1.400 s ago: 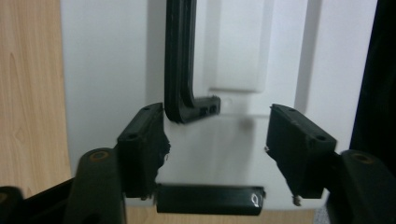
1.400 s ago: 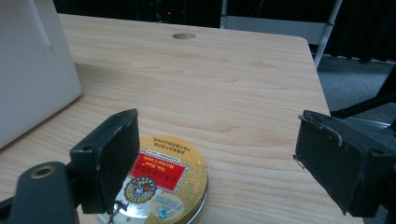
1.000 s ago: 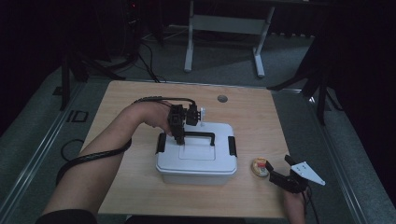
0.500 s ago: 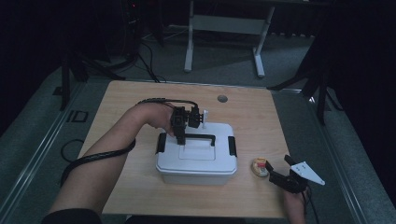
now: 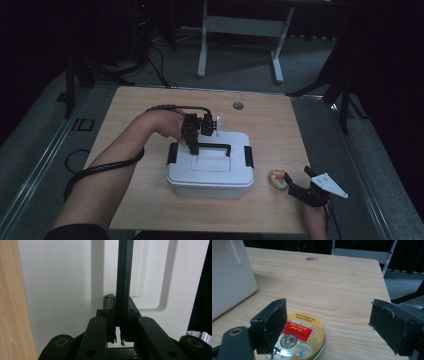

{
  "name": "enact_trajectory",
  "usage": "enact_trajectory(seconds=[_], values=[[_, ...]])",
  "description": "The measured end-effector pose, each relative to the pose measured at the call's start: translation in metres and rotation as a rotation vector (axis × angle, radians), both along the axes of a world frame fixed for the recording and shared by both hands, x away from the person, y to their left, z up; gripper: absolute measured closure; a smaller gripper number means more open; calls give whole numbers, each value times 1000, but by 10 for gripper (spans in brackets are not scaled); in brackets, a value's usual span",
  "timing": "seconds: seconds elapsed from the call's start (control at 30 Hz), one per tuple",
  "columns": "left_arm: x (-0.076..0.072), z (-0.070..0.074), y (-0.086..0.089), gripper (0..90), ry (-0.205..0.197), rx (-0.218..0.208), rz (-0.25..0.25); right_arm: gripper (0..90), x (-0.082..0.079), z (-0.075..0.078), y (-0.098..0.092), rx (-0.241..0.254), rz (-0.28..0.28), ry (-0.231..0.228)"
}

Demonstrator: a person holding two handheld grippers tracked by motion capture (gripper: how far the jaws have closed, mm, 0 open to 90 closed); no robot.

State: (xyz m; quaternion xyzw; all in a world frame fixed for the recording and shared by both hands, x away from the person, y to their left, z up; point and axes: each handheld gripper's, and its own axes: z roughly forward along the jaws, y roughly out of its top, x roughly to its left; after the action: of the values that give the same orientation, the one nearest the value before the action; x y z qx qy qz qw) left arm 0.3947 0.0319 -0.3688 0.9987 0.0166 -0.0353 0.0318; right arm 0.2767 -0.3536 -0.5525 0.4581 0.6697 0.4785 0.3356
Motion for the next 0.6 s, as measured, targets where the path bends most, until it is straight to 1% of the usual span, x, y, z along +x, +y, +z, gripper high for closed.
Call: enact_trajectory(seconds=[0.07,0.13,0.17,0.2,0.27,0.3,0.33,0.37,0.4,0.43,0.53,0.57,0.6], values=[[-1,3,0,834,-3,-4,-4,140,0,0,0,0,0,1],[-2,7,0,834,-15,-7,-4,140,0,0,0,0,1,1],[-3,9,0,834,-11,-6,-7,140,0,0,0,1,1,2],[-4,11,-1,833,-16,-7,-6,140,0,0,0,2,1,3],[-4,17,0,833,-11,-15,-3,140,0,0,0,1,2,3],[-4,19,0,833,-22,-24,0,140,0,0,0,2,3,3],[-4,22,1,833,-18,-29,8,140,0,0,0,2,2,3],[-6,24,2,833,-25,-33,2,140,0,0,0,2,2,3],[-6,27,3,833,-33,-37,11,140,0,0,0,1,3,3],[-7,29,4,833,-32,-36,3,141,0,0,0,2,3,3],[-10,37,8,833,-43,-36,12,140,0,0,0,0,2,3],[-11,40,10,833,-51,-39,22,140,0,0,0,0,2,2],[-11,43,13,833,-51,-45,32,140,0,0,0,-1,2,2]])
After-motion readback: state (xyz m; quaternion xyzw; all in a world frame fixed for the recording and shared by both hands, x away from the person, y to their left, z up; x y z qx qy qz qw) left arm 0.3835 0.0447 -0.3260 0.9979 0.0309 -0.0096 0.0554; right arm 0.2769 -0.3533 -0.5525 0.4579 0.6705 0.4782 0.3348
